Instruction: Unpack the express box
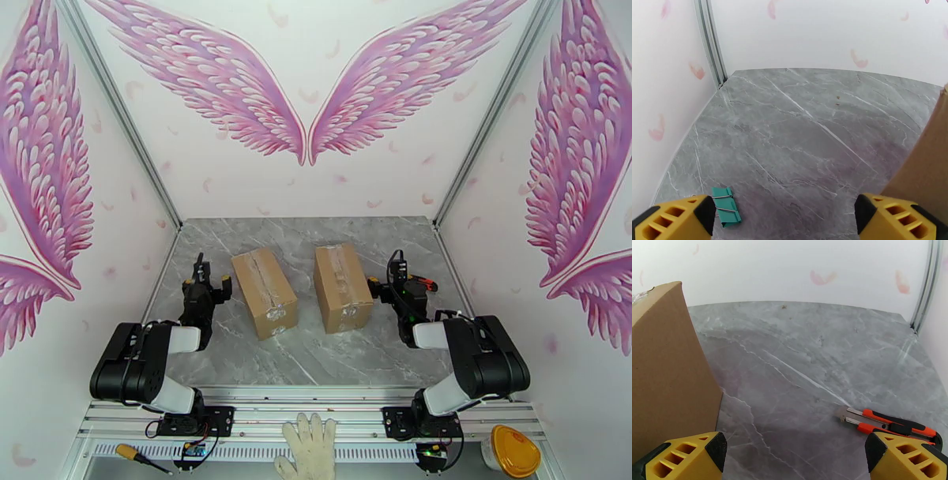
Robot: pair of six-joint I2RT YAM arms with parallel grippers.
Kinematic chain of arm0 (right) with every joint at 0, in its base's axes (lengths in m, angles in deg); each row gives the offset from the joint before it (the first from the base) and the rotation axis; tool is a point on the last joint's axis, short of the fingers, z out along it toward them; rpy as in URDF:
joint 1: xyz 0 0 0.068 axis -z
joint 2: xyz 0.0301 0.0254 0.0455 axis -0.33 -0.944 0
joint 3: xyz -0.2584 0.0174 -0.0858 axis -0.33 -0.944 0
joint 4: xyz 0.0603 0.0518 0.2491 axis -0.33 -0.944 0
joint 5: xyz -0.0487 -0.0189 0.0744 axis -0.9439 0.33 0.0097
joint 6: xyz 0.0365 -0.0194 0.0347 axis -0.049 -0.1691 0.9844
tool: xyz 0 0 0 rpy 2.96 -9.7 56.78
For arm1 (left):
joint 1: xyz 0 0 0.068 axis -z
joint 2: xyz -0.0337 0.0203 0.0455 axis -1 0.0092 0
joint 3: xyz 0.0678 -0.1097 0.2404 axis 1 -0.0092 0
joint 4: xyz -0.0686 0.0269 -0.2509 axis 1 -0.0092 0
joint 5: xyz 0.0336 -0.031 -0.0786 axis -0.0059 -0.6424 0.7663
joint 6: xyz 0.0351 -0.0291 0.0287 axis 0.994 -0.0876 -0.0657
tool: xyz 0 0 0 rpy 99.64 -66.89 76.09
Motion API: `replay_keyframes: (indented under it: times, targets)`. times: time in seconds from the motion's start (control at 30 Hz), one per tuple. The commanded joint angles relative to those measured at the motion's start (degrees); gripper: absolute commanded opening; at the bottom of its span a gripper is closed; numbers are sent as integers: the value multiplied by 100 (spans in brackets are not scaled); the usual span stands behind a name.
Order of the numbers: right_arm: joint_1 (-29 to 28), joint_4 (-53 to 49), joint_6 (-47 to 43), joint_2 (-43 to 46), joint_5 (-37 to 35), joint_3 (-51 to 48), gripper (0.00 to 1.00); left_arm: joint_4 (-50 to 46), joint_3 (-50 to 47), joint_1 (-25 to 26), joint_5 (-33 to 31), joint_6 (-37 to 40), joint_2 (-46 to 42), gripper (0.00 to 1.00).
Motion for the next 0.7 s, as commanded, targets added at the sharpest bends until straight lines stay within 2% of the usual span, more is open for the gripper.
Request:
replay_keyframes:
  times: [0.0,0.67]
  targets:
    - [-49,-27,15,99,-80,17,99,19,132,-44,52,10,40,99]
    - [-55,-43,12,91,-78,22,99,-25,157,-79,140,-7,34,99]
